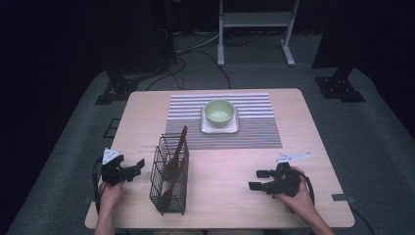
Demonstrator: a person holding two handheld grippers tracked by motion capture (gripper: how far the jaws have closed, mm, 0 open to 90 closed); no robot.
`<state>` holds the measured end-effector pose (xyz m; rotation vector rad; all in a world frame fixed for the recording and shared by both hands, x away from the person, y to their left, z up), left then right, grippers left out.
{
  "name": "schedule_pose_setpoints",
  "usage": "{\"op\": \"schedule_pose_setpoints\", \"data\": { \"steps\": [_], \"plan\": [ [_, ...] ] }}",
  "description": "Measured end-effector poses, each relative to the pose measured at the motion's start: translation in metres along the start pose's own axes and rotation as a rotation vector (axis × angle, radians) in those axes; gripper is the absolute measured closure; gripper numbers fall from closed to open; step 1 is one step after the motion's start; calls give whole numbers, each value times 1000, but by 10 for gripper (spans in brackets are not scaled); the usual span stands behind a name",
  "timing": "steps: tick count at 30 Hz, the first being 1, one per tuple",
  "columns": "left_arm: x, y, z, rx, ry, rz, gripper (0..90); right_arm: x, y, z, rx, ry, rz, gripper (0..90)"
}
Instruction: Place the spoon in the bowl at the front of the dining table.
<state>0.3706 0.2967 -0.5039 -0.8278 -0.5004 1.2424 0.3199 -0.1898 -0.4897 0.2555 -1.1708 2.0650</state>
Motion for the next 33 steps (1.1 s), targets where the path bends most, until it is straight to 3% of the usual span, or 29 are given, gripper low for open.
{"op": "schedule_pose_setpoints", "data": {
  "steps": [17,33],
  "plan": [
    [0,0,1,-5,3,-4,83,18,-2,-5,37,-25,33,196],
    [-1,1,1,-5,3,-5,83,51,-15,-25,105,-90,102,189]
  ]
}}
Point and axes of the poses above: each handheld gripper's, and its own axes: z roughly backward along the jaws, y roughly out of its underside, x roughly to its left, the point moved 5 cm from there along -z, roughly forward along the jaws, and after that the axes turned 7 degrees about x, right-handed, at the moved point
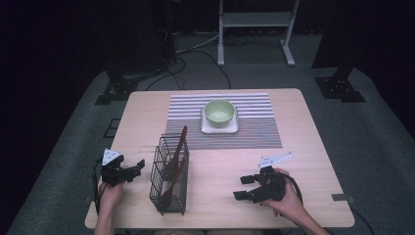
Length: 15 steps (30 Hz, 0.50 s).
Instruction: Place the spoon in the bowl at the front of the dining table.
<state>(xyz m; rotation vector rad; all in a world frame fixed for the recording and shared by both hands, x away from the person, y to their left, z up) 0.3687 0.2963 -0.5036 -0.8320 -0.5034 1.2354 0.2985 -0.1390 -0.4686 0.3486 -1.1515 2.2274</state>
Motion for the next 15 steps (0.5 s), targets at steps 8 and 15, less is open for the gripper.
{"op": "schedule_pose_setpoints", "data": {
  "steps": [8,15],
  "plan": [
    [1,0,0,4,4,2,83,7,-9,-9,28,-26,10,187],
    [0,0,0,2,0,2,83,14,-18,-10,30,-38,37,187]
  ]
}}
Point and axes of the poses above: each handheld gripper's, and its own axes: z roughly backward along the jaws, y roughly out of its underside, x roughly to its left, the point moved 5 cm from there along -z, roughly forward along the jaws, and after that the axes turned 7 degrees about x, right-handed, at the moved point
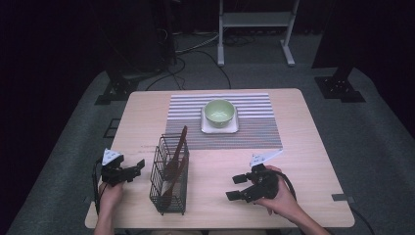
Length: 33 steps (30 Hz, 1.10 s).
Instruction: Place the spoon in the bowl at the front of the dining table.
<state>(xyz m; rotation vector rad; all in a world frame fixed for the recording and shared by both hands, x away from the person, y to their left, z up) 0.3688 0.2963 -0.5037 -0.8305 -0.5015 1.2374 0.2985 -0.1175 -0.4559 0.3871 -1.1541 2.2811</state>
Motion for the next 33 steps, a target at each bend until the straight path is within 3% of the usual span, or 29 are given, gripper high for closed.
{"op": "schedule_pose_setpoints", "data": {
  "steps": [14,26,33],
  "plan": [
    [0,0,0,-2,1,-2,83,11,-16,-6,11,-30,18,187],
    [0,0,0,-2,1,-3,83,22,-40,-8,-2,-86,17,187],
    [0,0,0,-2,1,-2,83,28,-53,-11,17,-106,19,187]
  ]
}}
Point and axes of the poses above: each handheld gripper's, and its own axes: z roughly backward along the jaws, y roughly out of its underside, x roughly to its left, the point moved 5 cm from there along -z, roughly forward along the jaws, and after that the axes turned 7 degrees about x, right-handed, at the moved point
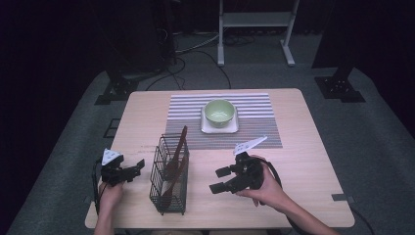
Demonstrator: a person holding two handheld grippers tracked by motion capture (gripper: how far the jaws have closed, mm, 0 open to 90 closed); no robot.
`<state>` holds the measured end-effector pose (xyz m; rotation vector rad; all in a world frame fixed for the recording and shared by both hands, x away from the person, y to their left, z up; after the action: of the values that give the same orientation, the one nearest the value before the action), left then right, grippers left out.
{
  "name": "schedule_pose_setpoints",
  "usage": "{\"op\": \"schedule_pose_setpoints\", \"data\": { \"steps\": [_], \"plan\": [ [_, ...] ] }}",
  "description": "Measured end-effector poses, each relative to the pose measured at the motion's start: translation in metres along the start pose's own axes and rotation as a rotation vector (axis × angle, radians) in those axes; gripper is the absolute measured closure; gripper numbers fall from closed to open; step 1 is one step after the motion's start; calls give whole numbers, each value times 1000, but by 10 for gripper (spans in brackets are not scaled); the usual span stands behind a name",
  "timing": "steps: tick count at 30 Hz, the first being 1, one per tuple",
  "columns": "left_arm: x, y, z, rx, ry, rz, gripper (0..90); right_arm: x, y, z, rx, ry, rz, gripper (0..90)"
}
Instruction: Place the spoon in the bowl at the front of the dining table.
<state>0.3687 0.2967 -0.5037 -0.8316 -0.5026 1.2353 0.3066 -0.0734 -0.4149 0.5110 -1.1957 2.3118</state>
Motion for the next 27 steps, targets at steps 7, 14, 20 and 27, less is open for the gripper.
{"op": "schedule_pose_setpoints", "data": {
  "steps": [7,14,20,27],
  "plan": [
    [-1,0,0,-1,-1,-4,83,4,-12,-5,17,-5,2,187],
    [-1,0,0,1,-1,-7,83,6,-26,-6,27,-3,6,187],
    [-1,0,0,1,0,-7,83,7,-36,-9,35,-5,5,187],
    [-1,0,0,1,0,-6,83,4,-46,-12,38,-6,-6,189]
  ]
}}
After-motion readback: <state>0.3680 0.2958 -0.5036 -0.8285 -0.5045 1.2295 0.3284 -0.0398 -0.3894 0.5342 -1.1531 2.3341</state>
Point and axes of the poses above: each handheld gripper's, and its own axes: z roughly backward along the jaws, y roughly out of its underside, x roughly to its left, the point moved 5 cm from there along -z, roughly forward along the jaws, and after that the axes turned 7 degrees about x, right-handed, at the moved point
